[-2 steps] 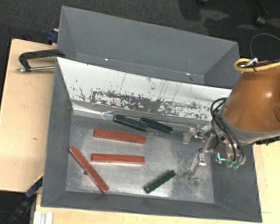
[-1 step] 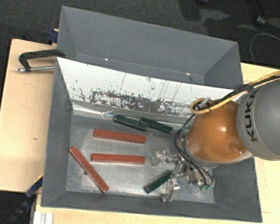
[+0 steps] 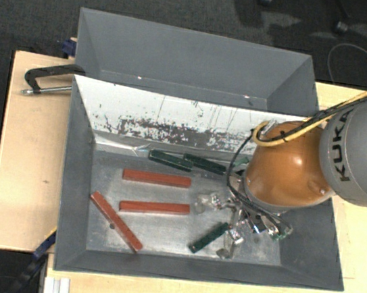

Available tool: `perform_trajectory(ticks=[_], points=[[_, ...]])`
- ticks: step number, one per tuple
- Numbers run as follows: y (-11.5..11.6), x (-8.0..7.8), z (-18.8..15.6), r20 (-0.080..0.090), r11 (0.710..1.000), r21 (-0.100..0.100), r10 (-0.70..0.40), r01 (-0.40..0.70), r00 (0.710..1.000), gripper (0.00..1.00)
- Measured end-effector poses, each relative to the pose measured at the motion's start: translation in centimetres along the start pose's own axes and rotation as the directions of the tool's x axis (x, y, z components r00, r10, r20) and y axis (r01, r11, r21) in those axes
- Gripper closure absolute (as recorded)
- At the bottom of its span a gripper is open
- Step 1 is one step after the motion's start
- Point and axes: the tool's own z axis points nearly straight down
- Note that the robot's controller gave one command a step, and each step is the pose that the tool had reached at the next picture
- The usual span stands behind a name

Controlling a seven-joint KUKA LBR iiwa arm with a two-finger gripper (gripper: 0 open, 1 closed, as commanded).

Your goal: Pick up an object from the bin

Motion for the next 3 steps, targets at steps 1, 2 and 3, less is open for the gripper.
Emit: perform_trajectory(ticks=[1, 2, 3], points=[[-0.2, -0.1, 0.1, -0.002, 1.0, -0.001, 0.026, -0.026, 1.0, 0.0], [0.1, 0.0, 3.1, -0.006, 0.99, -0.003, -0.138, 0.138, 0.99, 0.0], [0.2, -0.1, 3.0, -0.004, 0.991, -0.002, -0.137, 0.137, 0.991, 0.0]])
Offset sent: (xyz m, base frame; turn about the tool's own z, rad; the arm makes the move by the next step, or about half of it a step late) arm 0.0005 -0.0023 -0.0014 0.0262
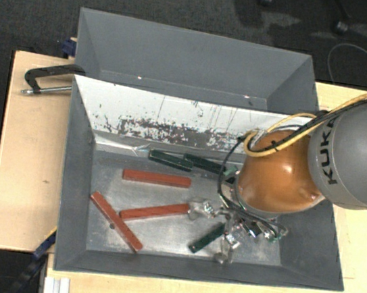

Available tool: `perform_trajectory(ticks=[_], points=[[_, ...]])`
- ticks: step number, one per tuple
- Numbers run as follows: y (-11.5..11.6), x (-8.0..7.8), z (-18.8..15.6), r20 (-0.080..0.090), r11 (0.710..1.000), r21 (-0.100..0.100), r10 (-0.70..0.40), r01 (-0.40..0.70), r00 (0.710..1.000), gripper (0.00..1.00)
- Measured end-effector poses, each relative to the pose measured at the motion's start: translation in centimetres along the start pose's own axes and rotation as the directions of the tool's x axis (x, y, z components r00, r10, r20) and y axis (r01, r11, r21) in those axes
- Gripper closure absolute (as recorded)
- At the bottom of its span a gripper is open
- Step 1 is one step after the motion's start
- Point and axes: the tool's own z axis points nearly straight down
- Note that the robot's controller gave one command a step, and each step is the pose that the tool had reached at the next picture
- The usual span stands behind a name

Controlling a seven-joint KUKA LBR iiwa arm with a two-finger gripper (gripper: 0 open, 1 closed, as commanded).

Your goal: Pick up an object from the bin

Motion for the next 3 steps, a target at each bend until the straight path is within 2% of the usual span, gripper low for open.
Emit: perform_trajectory(ticks=[1, 2, 3], points=[[0.0, 0.0, 0.0, -0.001, 1.0, -0.001, 0.0, 0.0, 1.0, 1.0], [0.0, -0.2, -3.7, 0.005, 1.0, 0.003, 0.001, -0.001, 1.0, 1.0], [0.0, -0.4, -5.4, 0.004, 1.0, 0.002, 0.002, -0.002, 1.0, 1.0]])
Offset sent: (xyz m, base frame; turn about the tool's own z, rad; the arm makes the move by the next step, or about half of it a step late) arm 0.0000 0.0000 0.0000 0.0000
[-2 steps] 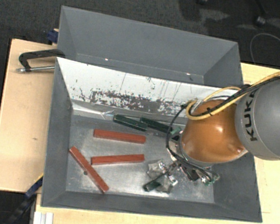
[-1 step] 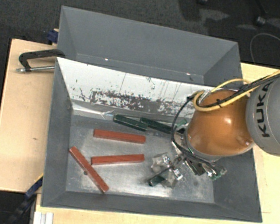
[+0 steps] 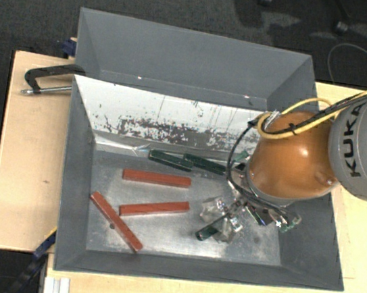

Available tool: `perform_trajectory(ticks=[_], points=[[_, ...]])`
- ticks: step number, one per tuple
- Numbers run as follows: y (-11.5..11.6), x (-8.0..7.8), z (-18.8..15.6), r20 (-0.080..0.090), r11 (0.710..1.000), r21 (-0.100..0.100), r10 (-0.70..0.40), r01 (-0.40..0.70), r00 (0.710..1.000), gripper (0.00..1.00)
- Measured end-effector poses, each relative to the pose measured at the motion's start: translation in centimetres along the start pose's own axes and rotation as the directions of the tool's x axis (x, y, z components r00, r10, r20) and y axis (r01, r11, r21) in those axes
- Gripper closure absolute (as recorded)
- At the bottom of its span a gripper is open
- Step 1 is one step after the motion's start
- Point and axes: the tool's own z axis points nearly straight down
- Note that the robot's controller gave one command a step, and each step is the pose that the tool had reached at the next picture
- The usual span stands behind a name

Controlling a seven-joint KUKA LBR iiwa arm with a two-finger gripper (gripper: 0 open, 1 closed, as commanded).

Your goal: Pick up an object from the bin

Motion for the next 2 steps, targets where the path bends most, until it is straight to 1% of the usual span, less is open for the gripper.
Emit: perform_trajectory(ticks=[2], points=[[-0.1, -0.5, -7.5, 0.002, 1.0, 0.002, 0.003, -0.003, 1.0, 1.0]])
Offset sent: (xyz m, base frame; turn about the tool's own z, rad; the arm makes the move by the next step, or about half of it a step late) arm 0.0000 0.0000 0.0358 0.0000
